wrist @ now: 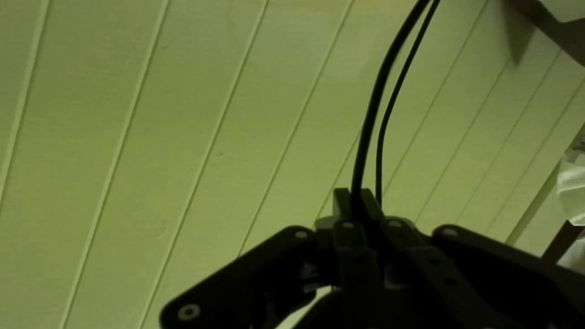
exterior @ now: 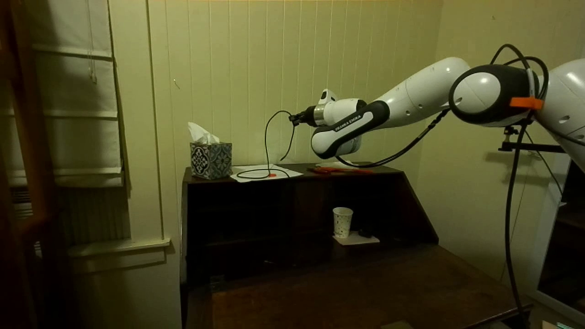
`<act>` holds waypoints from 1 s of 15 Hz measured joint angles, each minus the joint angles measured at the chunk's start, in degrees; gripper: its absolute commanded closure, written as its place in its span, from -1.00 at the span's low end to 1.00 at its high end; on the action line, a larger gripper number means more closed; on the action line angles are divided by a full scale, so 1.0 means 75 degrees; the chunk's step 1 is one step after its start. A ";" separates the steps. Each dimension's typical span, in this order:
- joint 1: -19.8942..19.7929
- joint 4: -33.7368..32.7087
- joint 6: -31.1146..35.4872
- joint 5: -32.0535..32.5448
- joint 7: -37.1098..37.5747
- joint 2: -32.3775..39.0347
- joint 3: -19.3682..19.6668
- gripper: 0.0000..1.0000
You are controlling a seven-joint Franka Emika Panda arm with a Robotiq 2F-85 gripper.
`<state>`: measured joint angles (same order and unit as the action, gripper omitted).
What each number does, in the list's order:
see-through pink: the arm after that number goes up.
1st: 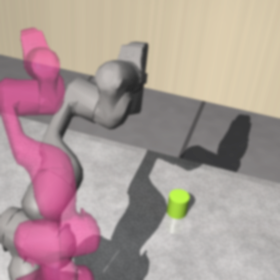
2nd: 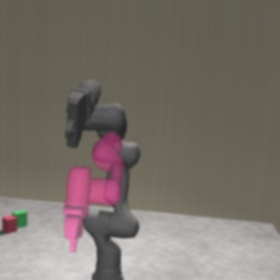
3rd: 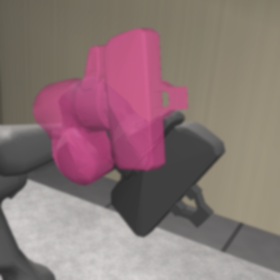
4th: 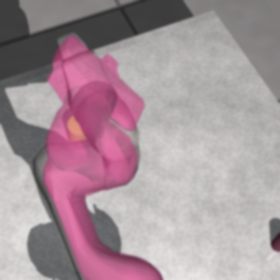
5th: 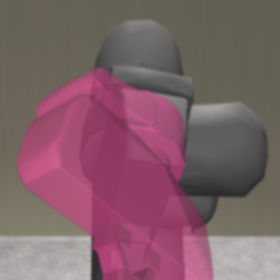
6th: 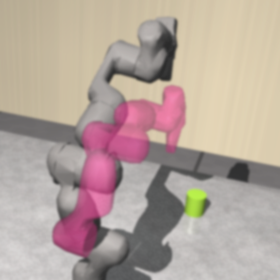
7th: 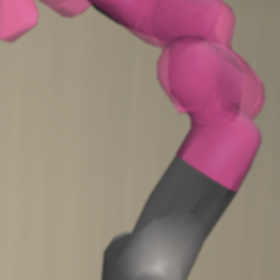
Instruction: Put the cable on the top shelf
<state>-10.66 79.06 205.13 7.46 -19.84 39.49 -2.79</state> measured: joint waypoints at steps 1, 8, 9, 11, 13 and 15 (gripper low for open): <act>-0.0187 0.0089 0.0121 0.0313 0.0024 0.0005 -0.0220 0.37; -0.0919 0.0197 0.0581 0.1731 0.0052 -0.0036 -0.0834 -0.57; -0.1035 0.0176 0.0481 0.2040 0.0085 -0.0135 -0.0947 -0.73; -0.1476 0.0182 -0.0083 0.2940 0.0602 -0.0479 -0.1555 -0.97; -0.2211 0.0358 -0.0867 0.4200 0.1659 -0.1008 -0.2775 -1.00; -0.2952 0.0784 -0.1374 0.5286 0.2804 -0.1584 -0.4069 -1.00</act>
<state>-32.80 84.94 194.83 47.10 1.19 27.62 -33.32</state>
